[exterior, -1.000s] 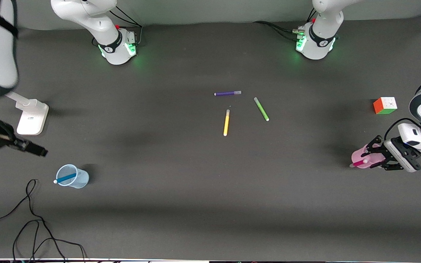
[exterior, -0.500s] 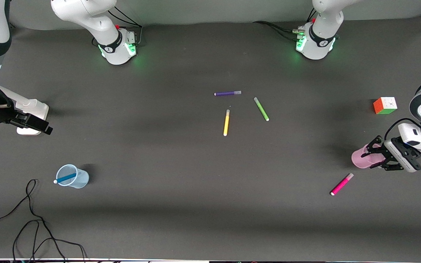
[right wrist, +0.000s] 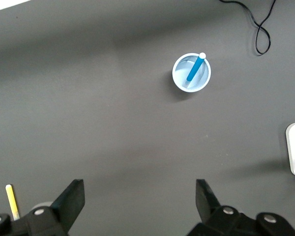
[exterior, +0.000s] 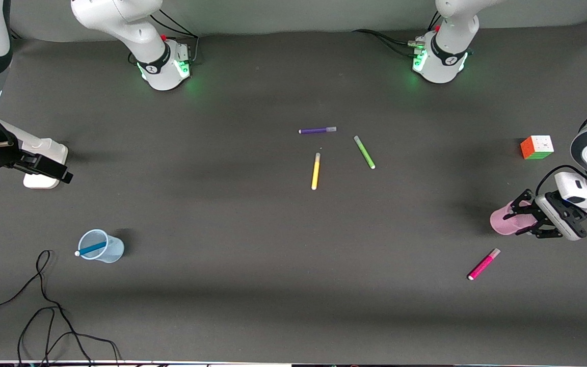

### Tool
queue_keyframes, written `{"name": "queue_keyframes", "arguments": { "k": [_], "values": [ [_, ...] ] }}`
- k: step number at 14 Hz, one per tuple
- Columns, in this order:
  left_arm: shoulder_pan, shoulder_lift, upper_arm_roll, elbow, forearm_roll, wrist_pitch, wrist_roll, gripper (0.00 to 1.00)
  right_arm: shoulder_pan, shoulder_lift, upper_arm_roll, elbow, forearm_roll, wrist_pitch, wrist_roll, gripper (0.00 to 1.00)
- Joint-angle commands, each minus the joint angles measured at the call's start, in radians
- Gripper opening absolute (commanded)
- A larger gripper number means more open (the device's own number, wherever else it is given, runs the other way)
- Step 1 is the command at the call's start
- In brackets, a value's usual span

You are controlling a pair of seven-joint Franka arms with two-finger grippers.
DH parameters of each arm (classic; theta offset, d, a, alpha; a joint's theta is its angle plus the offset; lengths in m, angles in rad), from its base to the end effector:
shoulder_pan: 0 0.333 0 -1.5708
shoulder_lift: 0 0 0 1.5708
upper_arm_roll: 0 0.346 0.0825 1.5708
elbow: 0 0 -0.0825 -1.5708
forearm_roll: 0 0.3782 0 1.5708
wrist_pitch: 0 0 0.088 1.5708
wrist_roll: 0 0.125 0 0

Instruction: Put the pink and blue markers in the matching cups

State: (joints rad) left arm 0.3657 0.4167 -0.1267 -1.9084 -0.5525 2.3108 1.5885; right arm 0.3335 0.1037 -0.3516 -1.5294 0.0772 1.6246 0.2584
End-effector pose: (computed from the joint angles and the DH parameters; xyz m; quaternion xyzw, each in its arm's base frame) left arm 0.6222 0.1389 0.2973 0.8649 -0.4486 0.1726 0.1445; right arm 0.5860 0.0094 0.6052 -0.9901 0.1390 0.0036 0.0204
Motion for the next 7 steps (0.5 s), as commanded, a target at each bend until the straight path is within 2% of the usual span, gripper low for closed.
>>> {"name": "queue_keyframes", "arguments": {
  "k": [1,4,7],
  "values": [
    [-0.039,-0.012,0.004,0.034,-0.015,-0.008,-0.049,0.5,0.006,-0.003,-0.007,-0.009,0.0,-0.005,-0.019,1.0],
    [-0.097,0.031,0.006,0.075,0.023,-0.011,-0.252,0.5,0.004,-0.001,-0.012,-0.008,0.0,0.0,-0.019,1.0],
    [-0.143,0.112,0.006,0.202,0.162,-0.04,-0.474,0.49,0.006,-0.001,-0.012,-0.009,0.0,0.0,-0.019,1.0]
  ]
}}
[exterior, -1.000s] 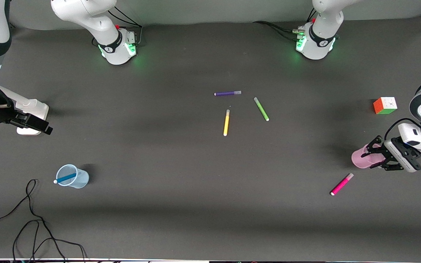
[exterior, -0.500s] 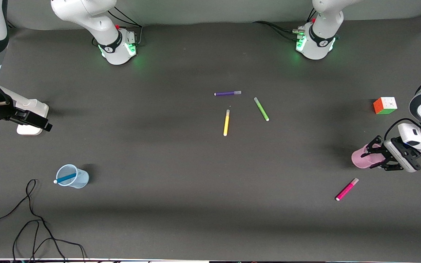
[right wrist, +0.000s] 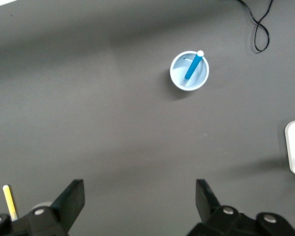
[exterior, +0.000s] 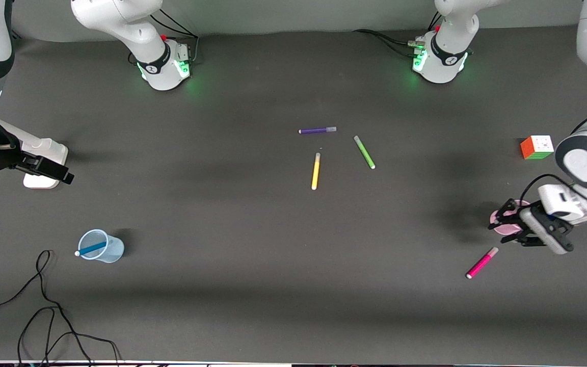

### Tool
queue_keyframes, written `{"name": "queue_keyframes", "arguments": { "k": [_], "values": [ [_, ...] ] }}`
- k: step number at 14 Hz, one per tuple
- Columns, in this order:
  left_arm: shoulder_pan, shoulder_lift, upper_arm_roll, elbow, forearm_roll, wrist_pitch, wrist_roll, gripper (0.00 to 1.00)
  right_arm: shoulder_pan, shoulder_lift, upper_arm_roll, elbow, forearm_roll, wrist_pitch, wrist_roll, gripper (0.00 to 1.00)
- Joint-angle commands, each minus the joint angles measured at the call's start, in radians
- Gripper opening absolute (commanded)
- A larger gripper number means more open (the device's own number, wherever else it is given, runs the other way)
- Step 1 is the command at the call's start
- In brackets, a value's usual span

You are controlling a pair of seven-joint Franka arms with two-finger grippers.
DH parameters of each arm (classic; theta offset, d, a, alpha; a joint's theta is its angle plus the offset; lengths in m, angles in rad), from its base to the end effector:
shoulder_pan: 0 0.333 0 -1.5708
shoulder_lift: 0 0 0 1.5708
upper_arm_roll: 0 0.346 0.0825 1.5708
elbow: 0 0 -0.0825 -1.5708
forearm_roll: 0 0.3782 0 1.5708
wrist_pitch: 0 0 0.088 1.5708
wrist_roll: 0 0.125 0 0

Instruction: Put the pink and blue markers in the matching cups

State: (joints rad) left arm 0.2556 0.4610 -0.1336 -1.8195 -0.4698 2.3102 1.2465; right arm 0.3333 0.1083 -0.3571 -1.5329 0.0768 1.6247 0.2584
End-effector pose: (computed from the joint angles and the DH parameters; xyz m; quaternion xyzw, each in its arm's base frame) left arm 0.6587 0.0733 0.3060 0.9029 -0.3786 0.1385 0.1492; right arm 0.5869 0.0065 0.6011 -0.9897 0.1420 0.0071 0.0187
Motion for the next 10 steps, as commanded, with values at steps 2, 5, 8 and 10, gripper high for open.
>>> {"name": "queue_keyframes", "arguments": {
  "k": [2,5,8,10],
  "values": [
    [-0.07,0.117,0.014,0.198,0.188,-0.105,-0.337,0.48,0.004,-0.004,-0.006,-0.004,0.0,0.004,-0.021,1.0],
    [-0.102,0.18,0.014,0.29,0.4,-0.149,-0.591,0.46,0.0,-0.002,-0.009,-0.007,0.0,0.004,-0.021,1.0],
    [-0.127,0.26,0.017,0.328,0.491,-0.135,-0.647,0.44,0.006,-0.002,-0.008,-0.007,0.001,0.004,-0.019,1.0],
    [-0.127,0.295,0.017,0.365,0.5,-0.127,-0.641,0.44,0.004,-0.002,-0.008,-0.006,0.0,0.004,-0.019,1.0]
  ]
}}
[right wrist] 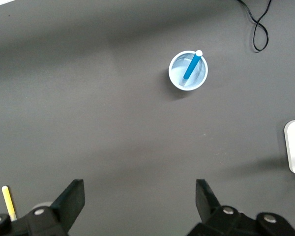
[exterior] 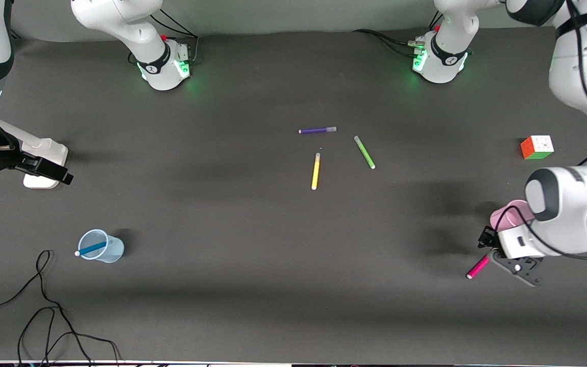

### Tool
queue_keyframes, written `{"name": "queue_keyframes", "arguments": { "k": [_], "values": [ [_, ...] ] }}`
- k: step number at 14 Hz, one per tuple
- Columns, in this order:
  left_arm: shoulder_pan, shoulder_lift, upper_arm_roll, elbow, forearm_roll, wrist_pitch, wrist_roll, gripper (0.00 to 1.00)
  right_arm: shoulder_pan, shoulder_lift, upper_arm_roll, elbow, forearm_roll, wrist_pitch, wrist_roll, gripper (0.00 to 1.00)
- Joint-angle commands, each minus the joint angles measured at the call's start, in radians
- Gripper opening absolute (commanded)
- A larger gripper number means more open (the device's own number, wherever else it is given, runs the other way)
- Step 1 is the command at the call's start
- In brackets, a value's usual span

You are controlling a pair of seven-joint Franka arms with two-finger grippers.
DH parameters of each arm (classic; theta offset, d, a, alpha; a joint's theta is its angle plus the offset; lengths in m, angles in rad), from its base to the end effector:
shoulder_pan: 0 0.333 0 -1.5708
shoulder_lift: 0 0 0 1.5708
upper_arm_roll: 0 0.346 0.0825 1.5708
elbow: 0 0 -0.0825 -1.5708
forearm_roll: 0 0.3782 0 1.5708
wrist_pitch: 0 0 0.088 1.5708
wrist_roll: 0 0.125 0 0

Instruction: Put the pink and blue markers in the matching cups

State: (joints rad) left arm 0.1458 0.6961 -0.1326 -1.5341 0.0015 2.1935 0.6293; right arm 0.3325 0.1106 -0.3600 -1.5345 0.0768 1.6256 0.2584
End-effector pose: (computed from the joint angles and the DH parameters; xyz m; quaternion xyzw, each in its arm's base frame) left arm 0.7179 0.0248 0.2543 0.9562 -0.2894 -0.0014 0.0448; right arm 0.5875 0.0046 0.5992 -0.9894 0.1439 0.0083 0.0180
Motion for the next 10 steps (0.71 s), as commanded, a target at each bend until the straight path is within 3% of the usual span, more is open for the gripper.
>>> {"name": "queue_keyframes", "arguments": {
  "k": [1,6,10],
  "values": [
    [-0.02,0.06,0.016,0.084,0.041,-0.009,-0.022,0.44,0.003,-0.006,-0.007,-0.004,0.0,0.003,-0.021,1.0],
    [-0.038,0.095,0.016,0.086,0.185,0.153,-0.014,0.44,0.01,-0.003,-0.001,-0.006,0.0,0.002,-0.016,1.0],
    [-0.038,0.118,0.016,0.086,0.184,0.184,0.013,0.45,0.008,0.006,0.0,-0.012,0.0,0.002,-0.018,1.0]
  ]
}}
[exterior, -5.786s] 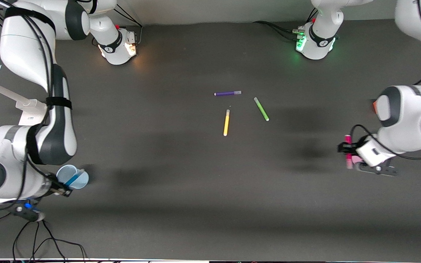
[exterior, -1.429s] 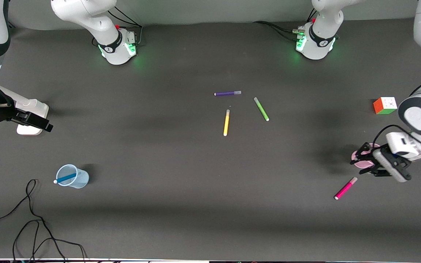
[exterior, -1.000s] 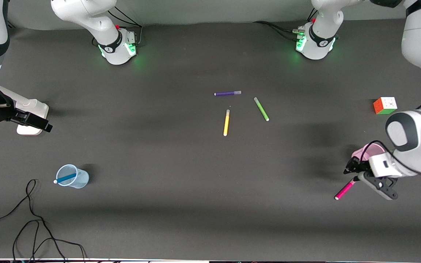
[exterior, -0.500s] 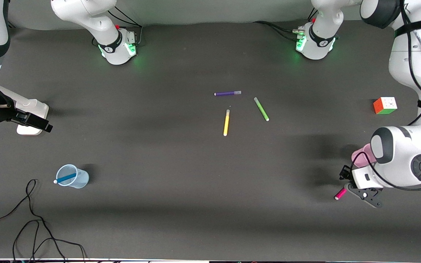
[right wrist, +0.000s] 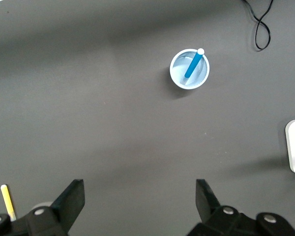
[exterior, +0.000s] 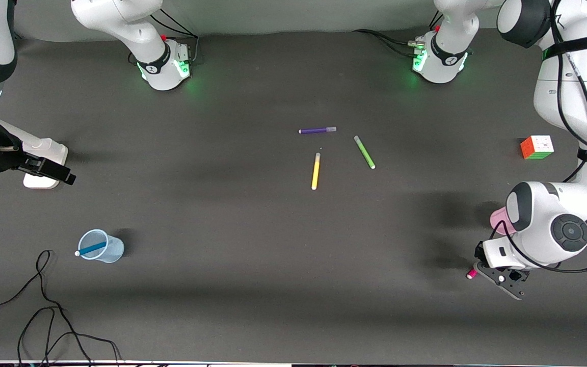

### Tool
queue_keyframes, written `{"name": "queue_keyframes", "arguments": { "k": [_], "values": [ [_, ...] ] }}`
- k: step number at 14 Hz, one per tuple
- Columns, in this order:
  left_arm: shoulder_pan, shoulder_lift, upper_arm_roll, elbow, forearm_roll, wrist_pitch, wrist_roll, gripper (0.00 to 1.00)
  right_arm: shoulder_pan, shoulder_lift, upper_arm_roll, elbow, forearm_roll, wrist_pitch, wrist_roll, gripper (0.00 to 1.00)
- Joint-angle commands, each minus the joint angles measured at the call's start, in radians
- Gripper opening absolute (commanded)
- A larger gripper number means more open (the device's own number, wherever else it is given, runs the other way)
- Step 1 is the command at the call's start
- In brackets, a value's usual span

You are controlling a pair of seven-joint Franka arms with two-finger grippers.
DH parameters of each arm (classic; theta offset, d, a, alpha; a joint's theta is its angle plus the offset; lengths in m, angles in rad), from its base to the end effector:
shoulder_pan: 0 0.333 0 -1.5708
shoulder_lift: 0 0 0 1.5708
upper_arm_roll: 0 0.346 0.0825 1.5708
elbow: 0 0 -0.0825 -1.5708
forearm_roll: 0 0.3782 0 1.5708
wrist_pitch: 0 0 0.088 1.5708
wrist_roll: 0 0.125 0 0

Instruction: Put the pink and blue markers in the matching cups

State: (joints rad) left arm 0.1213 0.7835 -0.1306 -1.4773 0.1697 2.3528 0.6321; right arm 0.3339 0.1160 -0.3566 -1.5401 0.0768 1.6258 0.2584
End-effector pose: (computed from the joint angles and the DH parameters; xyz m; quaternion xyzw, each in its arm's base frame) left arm 0.7465 0.0163 0.2299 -0.9358 0.3484 -0.0422 0.0325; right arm 0.5885 0.0077 0.5935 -0.9897 0.1417 0.0135 0.0166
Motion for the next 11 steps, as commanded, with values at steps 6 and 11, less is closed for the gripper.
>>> {"name": "queue_keyframes", "arguments": {
  "k": [6,11],
  "values": [
    [-0.019,0.074,0.011,0.02,0.013,0.106,0.04,0.47,0.007,0.022,-0.002,-0.006,0.001,0.005,-0.019,1.0],
    [-0.015,0.088,0.009,0.02,0.01,0.131,0.064,0.04,0.007,0.02,-0.002,-0.015,0.001,0.003,-0.019,1.0]
  ]
}}
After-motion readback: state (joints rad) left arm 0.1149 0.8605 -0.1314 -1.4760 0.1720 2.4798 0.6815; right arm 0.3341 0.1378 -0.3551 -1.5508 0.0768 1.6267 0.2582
